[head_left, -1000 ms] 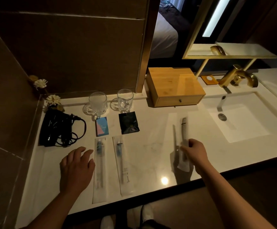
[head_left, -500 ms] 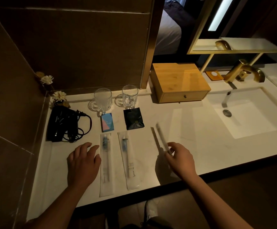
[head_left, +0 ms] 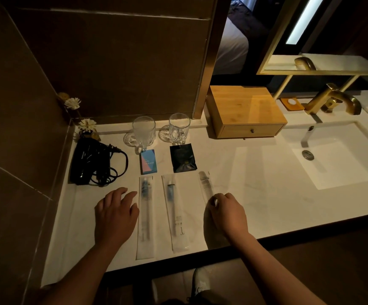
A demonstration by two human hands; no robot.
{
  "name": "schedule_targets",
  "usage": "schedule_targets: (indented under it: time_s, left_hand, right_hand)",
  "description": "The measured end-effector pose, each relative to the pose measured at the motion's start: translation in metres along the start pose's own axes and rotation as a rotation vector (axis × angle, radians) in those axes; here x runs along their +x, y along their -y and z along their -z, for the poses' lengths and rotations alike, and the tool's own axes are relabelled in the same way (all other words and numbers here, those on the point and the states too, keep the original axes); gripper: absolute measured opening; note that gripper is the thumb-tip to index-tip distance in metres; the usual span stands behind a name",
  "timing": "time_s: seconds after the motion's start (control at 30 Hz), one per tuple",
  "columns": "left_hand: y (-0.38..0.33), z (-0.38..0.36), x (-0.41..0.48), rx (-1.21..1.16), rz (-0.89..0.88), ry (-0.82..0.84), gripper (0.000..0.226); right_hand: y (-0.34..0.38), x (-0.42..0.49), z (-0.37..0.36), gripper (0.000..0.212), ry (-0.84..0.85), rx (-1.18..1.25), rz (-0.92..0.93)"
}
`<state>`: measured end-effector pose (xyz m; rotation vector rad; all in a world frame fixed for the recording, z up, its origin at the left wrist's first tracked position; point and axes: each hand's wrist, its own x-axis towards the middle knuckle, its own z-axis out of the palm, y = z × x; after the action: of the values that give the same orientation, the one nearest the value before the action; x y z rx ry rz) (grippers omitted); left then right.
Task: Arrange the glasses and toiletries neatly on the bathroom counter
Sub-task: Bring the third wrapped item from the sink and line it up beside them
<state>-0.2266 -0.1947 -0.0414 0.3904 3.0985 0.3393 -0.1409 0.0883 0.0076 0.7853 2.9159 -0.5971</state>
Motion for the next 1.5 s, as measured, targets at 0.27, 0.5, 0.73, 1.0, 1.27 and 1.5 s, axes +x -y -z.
schedule_targets:
  time_s: [0.27,0.5,0.73,1.0,1.27,1.5]
  left_hand:
    - [0.0,-0.001,0.001,0.001,0.003,-0.004,0.046]
    - [0.002,-0.001,0.001,0.007,0.005,0.003,0.045]
    - [0.002,-0.002,0.002,-0.006,0.002,-0.013,0.046]
    - [0.001,-0.003,0.001,-0.007,-0.009,-0.037,0.046]
    - [0.003,-0.006,0.001,-0.011,-0.005,-0.045,0.041]
    - [0.003,-0.007,0.002,-0.009,-0.007,-0.047,0.042]
  right_hand:
    - [0.01,-0.004,-0.011,0.018,0.022,0.111,0.024]
    - [0.014,-0.002,-0.014,0.019,0.041,0.11,0.083]
    - [0.012,0.0,-0.014,0.019,0.052,0.122,0.086]
    - [0.009,0.003,-0.016,0.02,0.056,0.155,0.072]
    - [0.008,0.004,-0.017,0.023,0.054,0.163,0.062]
    - [0.007,0.005,-0.018,0.022,0.055,0.167,0.061]
